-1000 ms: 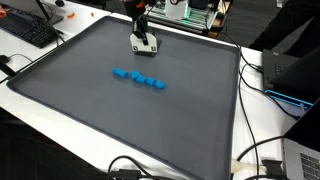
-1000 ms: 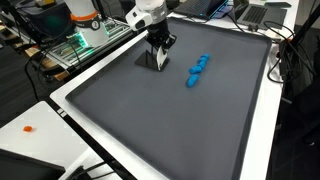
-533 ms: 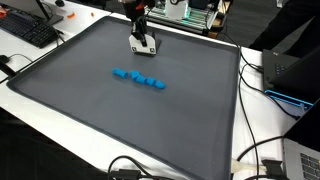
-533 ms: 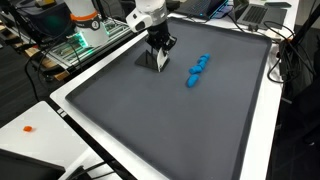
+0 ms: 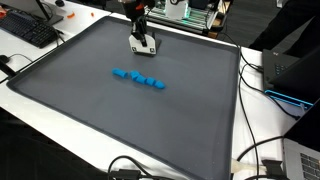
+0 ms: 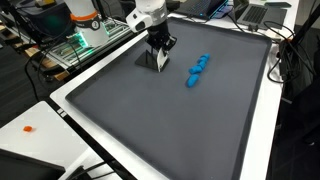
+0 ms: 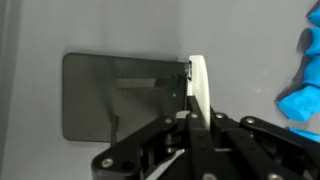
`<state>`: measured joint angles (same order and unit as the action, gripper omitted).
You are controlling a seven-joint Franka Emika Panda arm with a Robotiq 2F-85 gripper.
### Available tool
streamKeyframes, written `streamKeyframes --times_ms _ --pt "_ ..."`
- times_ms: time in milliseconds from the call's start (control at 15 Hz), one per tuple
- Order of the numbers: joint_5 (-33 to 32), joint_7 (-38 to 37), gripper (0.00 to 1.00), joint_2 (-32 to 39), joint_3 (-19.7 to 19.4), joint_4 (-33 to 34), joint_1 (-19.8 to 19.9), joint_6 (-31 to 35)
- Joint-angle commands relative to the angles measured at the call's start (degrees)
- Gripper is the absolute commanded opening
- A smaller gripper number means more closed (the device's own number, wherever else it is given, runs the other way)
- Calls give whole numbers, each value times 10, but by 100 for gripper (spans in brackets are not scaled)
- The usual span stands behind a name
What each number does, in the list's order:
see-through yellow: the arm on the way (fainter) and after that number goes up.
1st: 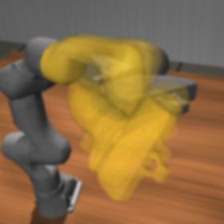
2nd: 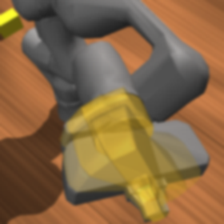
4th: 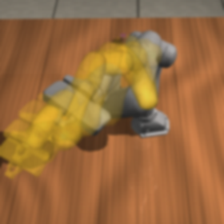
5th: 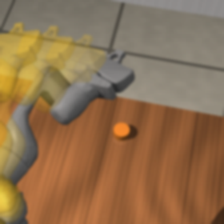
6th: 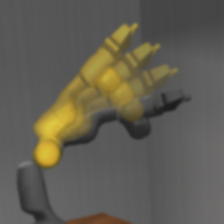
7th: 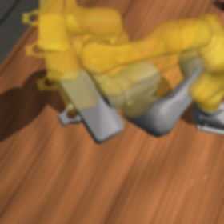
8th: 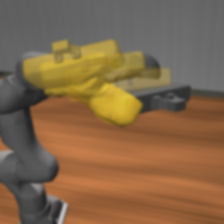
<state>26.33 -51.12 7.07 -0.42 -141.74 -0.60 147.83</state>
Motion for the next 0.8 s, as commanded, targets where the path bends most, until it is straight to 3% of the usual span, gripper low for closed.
streamKeyframes --times_ms 0,400,467,533,733 --pt "-10 -11 1 9 0 -5 -4 1" --pt "-13 -7 1 9 4 -8 -7 4" --pt "-12 -7 29 8 4 -8 -6 4" --pt "-6 -3 29 6 4 -10 -5 6" --pt "10 12 50 -3 7 -14 -1 6"
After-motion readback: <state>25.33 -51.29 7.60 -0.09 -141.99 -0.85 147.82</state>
